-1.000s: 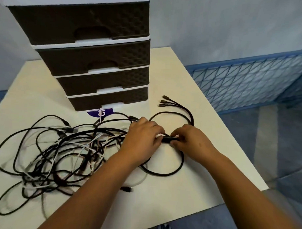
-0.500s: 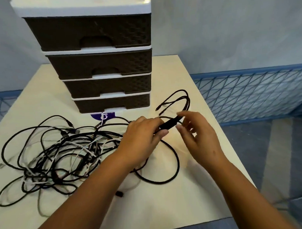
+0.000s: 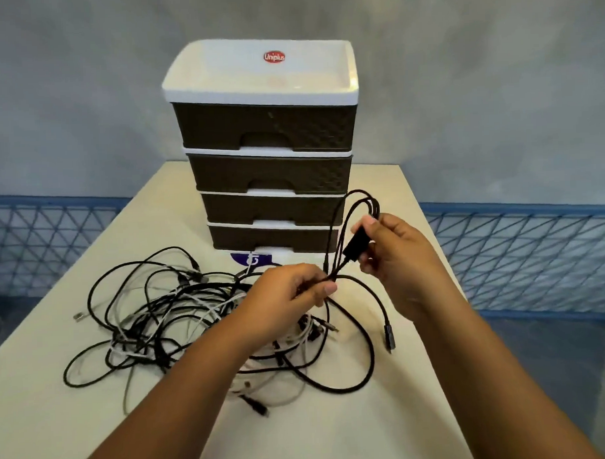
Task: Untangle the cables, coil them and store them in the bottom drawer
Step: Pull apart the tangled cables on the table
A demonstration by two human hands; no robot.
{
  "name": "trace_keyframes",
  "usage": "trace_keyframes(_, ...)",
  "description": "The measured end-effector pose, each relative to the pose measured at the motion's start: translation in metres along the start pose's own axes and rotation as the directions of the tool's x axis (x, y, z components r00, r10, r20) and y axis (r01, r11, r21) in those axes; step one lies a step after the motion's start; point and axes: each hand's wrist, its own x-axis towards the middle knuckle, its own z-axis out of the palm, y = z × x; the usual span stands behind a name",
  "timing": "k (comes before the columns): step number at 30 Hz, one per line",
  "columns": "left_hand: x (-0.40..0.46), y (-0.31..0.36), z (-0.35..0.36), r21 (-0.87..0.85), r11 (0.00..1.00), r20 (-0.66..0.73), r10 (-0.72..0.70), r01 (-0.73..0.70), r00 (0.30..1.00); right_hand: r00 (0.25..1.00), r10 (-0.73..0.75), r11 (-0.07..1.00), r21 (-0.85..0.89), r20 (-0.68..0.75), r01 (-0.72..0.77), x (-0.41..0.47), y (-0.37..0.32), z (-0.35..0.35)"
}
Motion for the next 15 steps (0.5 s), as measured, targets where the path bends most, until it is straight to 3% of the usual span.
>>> trace_keyframes(7,-0.016,-0.070,-0.017,0.240,0.969,-0.051,-0.051,0.062,0.997,0.985,-0.142,0.967,0.198,-0.103,0.160,0.023,-0.048,-0.005)
trace_keyframes(11,-0.027,-0.087,-0.024,0.239,0.971,-0.099,-0.010,0.033,0.995,0.995,-0.070,0.899,0.427,-0.076,0.096,0.025,-0.049,-0.003)
trace_keyframes(15,-0.030,-0.079,-0.044,0.374,0.925,-0.180,0.005,0.064,0.984,0.996,-0.084,0.925,0.371,-0.019,0.085,0.028,-0.031,0.003)
